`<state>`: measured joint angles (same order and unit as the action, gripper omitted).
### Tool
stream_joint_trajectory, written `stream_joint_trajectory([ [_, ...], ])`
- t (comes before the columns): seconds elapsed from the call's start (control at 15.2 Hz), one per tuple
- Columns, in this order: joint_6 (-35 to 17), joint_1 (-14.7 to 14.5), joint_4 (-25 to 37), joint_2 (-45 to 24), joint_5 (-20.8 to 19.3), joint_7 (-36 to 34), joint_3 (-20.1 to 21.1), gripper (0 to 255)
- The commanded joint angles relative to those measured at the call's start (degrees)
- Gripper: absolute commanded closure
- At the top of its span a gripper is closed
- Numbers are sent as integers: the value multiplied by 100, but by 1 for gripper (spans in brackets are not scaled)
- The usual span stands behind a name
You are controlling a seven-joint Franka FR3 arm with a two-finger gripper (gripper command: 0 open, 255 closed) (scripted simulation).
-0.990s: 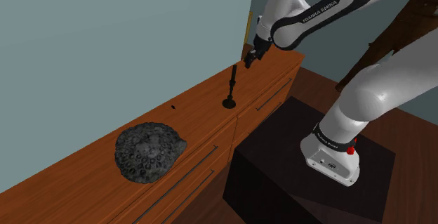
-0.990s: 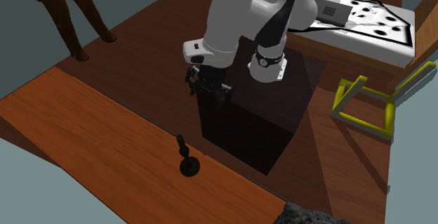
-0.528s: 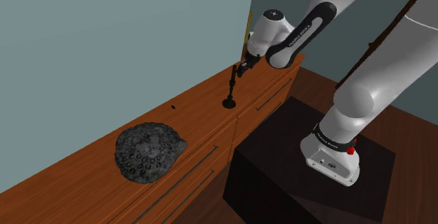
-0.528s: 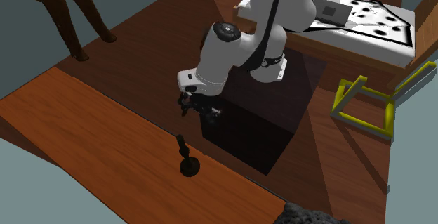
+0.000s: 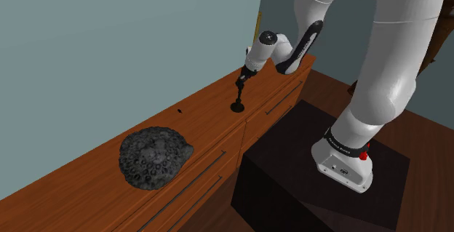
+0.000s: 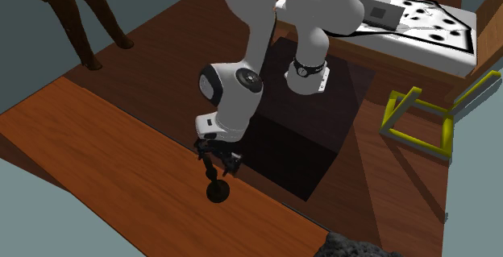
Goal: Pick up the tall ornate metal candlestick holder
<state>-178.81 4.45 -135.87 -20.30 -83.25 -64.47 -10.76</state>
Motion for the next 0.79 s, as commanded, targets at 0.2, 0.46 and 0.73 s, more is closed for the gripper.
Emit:
stream_joint_trajectory([
  [0.2, -141, -150, 561, -572, -1554, -1620, -180, 0],
  [0.46, -41, 98, 856, -878, -2441, -2516, 121, 0],
  [0.73, -47, 91, 848, -869, -2392, -2465, 108, 255],
])
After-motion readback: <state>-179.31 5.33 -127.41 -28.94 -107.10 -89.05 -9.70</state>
